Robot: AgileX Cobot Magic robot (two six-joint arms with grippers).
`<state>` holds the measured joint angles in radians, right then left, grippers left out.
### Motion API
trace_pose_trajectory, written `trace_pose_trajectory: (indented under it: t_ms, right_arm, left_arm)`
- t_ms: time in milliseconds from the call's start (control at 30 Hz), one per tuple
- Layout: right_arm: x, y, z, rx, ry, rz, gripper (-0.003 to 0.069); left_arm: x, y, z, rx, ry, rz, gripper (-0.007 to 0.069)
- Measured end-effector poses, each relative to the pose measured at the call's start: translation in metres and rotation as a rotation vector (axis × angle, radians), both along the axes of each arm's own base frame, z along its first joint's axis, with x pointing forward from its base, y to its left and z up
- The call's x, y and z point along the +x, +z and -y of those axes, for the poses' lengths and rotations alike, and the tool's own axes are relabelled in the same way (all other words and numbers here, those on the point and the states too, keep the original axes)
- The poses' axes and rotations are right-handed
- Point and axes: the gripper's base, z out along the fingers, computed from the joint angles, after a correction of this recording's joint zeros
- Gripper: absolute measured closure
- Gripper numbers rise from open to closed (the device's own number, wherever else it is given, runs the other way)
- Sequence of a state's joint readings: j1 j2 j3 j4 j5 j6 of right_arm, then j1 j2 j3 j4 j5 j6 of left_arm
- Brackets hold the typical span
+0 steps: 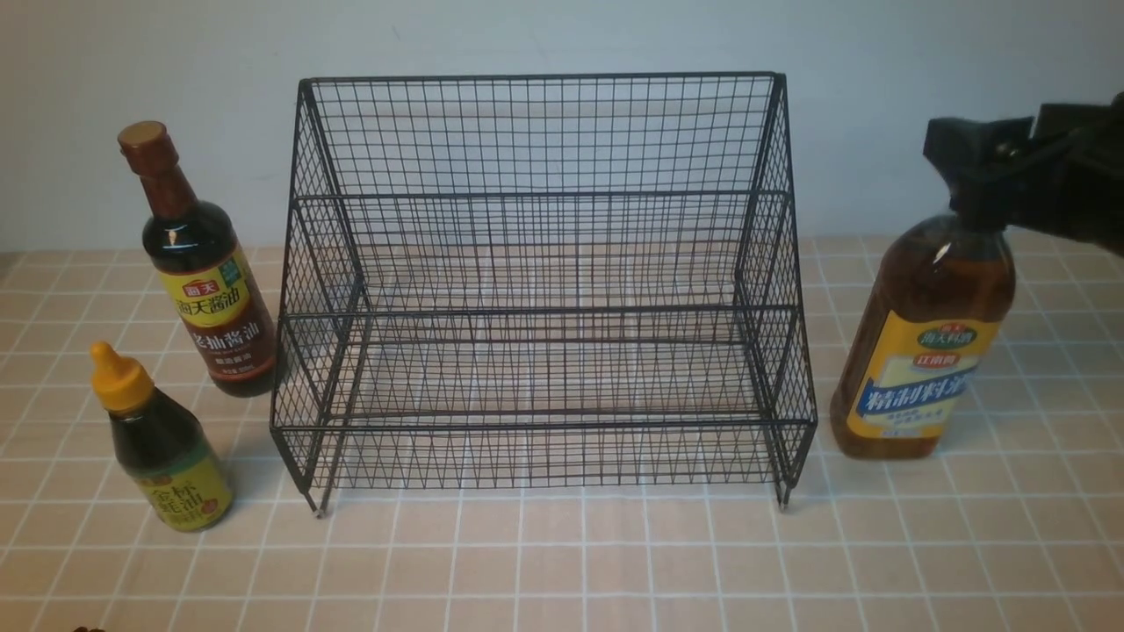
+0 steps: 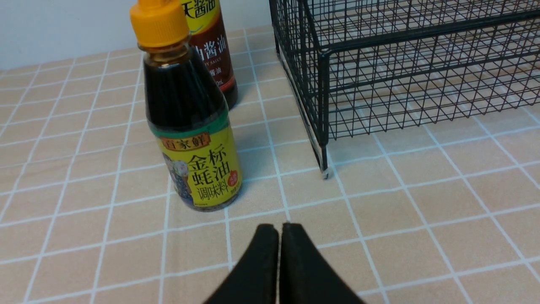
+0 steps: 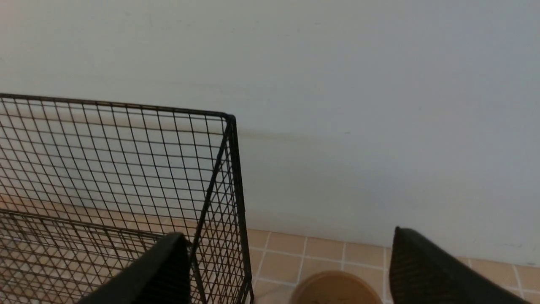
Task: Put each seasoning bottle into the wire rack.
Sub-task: Use the right arm to grab the condiment bottle closest to it, then use the right arm to put the condiment bottle back on the shelf
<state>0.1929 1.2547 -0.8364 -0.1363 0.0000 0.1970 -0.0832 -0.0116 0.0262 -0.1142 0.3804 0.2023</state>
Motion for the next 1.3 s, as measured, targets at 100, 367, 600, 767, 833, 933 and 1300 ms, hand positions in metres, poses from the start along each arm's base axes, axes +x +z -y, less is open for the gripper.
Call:
trace_pose_trajectory:
  t_ms: [100,367,600,767,833,933,1300]
  right_arm:
    - [0.008,-0.009,0.005,-0.005,-0.021,-0.028,0.0067]
    - [0.023,-0.029,0.009,-0.016,-0.04,-0.082,0.0067]
    - [0.032,-0.047,0.008,-0.026,-0.04,-0.137,0.0135]
    - [0.031,-0.04,0.007,-0.064,-0.017,-0.099,0.0349]
    - [0.028,-0.038,0.007,-0.079,-0.012,-0.097,0.0347]
    - [0.015,-0.027,0.01,-0.116,-0.01,-0.09,0.0347]
    - [-0.021,0.09,0.012,-0.101,-0.025,0.214,0.0347]
  left_arm:
    - [0.0,0.0,0.0,0.0,0.0,0.0,0.0634]
    - [0.0,0.0,0.0,0.0,0.0,0.0,0.0634]
    - [0.0,0.0,0.0,0.0,0.0,0.0,0.0634]
    - [0.0,0.0,0.0,0.0,0.0,0.0,0.0634]
    - [0.0,0.0,0.0,0.0,0.0,0.0,0.0634]
    - [0.0,0.0,0.0,0.0,0.0,0.0,0.0634]
    - [0.0,0.0,0.0,0.0,0.0,0.0,0.0634]
